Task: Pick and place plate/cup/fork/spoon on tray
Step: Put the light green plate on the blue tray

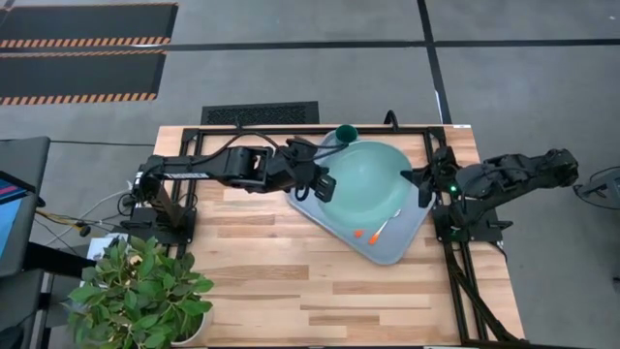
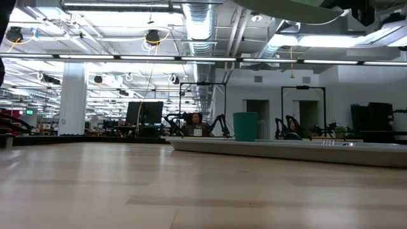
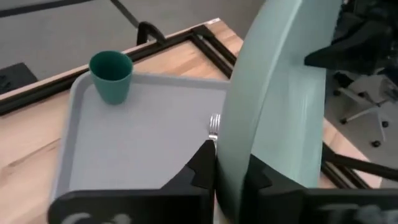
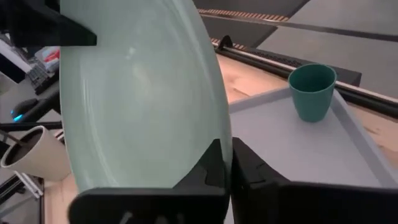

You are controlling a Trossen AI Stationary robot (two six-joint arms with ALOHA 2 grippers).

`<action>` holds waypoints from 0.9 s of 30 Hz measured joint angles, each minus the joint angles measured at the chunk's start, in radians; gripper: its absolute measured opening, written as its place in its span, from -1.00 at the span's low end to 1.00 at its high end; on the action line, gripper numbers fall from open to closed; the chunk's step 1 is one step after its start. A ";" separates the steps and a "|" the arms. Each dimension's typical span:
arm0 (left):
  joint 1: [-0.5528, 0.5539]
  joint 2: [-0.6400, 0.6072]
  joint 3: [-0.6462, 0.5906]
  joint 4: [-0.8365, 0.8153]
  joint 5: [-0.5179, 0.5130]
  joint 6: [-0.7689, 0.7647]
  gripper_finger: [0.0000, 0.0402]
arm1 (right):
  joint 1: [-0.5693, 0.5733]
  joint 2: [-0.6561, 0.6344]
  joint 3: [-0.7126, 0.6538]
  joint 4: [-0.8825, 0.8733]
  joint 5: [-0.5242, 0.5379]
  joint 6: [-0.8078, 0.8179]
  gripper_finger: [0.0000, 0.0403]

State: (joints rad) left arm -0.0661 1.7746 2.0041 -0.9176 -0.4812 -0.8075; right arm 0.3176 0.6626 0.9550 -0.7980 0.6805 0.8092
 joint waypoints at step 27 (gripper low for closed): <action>0.278 0.233 0.002 -0.211 0.562 0.100 -1.00 | 0.001 -0.221 0.002 -0.093 -0.026 0.035 0.09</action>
State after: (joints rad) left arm 0.2115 2.0078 2.0056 -1.1288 0.0809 -0.7071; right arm 0.3183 0.4419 0.9569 -0.8906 0.6543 0.8447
